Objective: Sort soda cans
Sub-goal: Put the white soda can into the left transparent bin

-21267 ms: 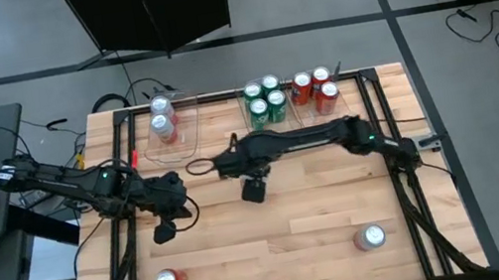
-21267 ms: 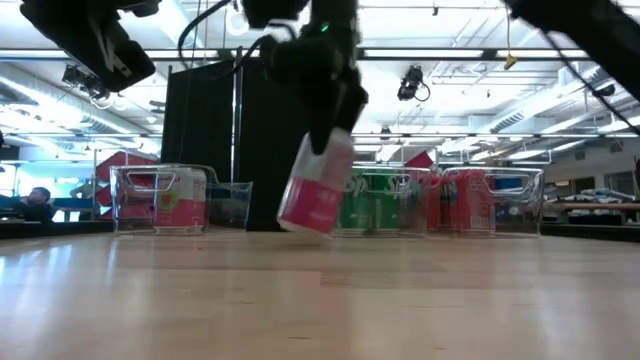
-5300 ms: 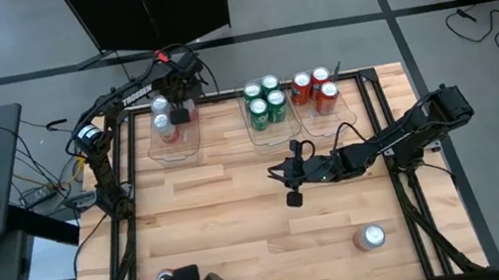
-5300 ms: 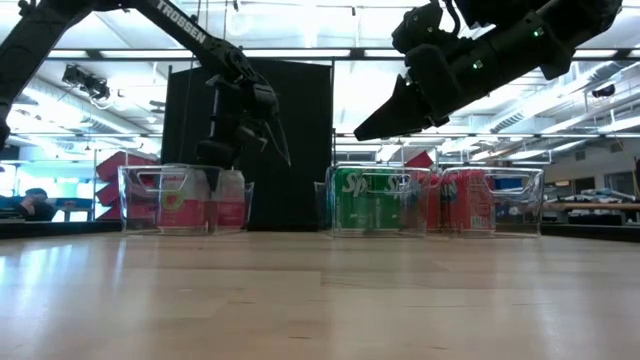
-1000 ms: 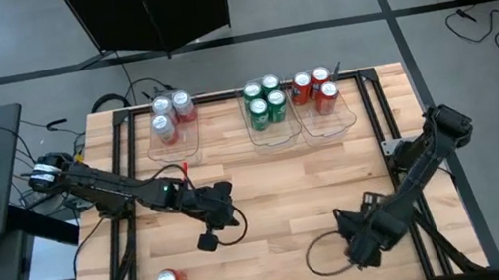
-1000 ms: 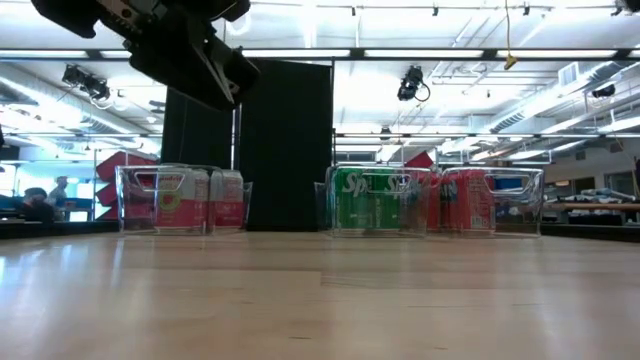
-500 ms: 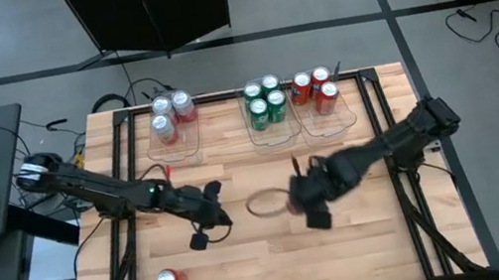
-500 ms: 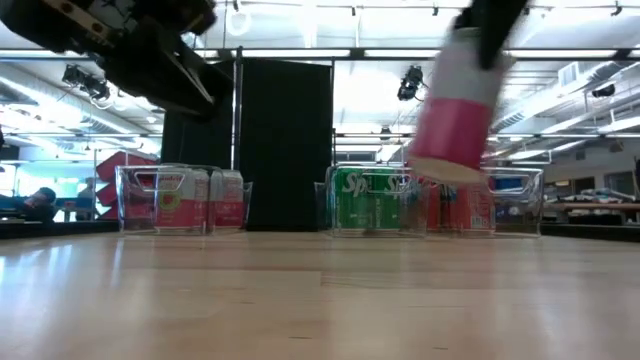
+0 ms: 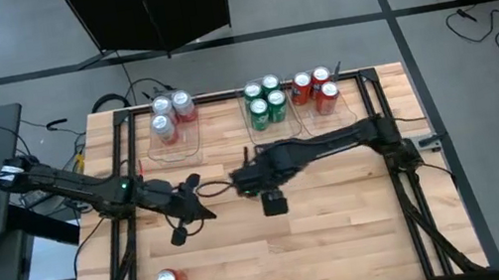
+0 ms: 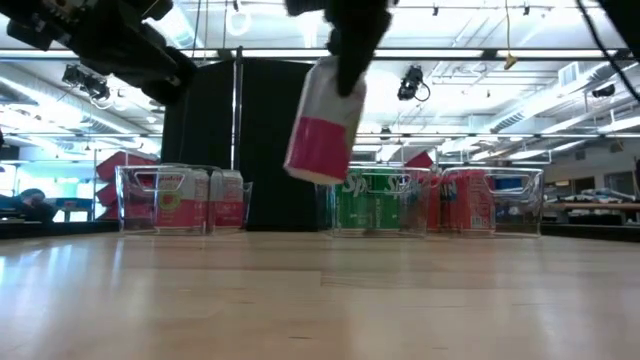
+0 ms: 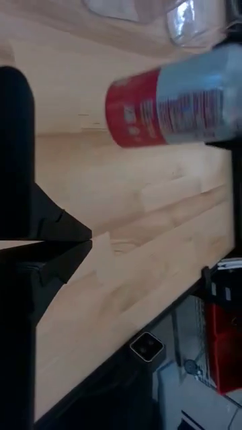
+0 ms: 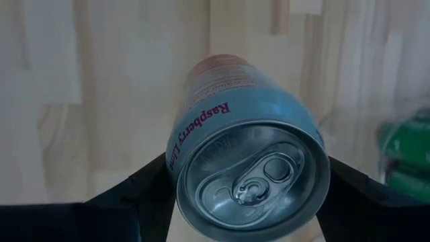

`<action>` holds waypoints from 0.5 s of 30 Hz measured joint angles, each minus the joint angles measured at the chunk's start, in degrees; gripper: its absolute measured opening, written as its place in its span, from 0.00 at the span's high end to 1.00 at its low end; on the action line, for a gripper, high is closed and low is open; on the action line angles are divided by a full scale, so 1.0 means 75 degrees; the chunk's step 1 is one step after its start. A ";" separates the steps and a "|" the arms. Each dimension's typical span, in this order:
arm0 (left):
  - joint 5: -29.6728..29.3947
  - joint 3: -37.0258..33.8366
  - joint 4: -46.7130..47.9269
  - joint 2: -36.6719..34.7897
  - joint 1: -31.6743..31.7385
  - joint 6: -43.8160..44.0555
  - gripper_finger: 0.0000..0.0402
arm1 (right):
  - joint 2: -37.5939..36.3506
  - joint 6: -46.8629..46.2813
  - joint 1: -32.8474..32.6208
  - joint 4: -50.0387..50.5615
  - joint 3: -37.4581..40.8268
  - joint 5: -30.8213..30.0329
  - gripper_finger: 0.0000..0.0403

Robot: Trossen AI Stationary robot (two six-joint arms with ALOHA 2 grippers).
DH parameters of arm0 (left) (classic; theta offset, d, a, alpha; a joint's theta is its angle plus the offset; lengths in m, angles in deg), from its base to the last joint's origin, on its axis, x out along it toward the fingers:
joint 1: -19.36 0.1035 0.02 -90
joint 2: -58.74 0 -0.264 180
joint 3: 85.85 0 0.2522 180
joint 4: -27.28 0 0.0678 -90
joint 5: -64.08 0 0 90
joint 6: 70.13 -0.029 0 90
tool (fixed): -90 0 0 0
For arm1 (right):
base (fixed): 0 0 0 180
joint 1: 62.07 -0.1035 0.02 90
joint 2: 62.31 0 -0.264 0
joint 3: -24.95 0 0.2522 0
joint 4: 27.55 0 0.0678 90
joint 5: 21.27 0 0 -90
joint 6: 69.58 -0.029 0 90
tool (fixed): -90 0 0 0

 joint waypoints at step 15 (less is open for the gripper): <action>-0.0154 -0.0225 0.0756 -0.0400 0.0006 0.0068 0.99 | 0.1956 0.0812 0.0584 0.0709 -0.1532 -0.0006 0.32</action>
